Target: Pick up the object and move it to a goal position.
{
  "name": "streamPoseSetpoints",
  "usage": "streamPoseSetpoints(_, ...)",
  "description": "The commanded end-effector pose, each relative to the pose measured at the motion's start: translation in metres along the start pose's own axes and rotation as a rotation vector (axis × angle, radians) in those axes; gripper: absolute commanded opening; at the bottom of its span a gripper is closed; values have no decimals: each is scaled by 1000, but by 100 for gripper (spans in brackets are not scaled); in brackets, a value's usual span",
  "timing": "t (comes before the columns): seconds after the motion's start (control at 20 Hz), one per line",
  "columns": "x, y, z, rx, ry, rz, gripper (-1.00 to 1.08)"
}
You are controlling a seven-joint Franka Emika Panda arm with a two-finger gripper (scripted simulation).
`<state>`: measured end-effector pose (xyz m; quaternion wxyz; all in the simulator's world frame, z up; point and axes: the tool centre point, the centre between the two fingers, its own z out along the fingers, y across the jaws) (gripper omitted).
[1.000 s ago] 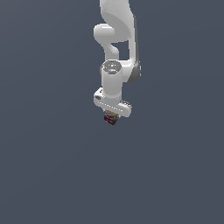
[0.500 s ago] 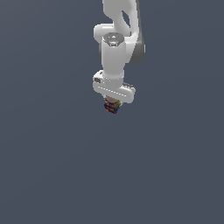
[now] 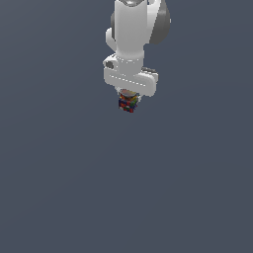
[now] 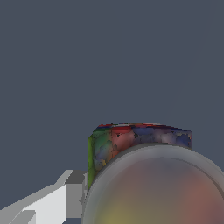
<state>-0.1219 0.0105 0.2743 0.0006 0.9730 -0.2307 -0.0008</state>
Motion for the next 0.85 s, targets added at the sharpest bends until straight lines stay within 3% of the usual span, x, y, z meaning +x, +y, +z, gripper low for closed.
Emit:
streamPoseSetpoints(0.0,-3,0,-19,1,2,0,-100)
streamPoseSetpoints(0.4,-8,0,-51,1,2,0,-100)
streamPoseSetpoints(0.8,-7,-1,-53,1,2,0,-100)
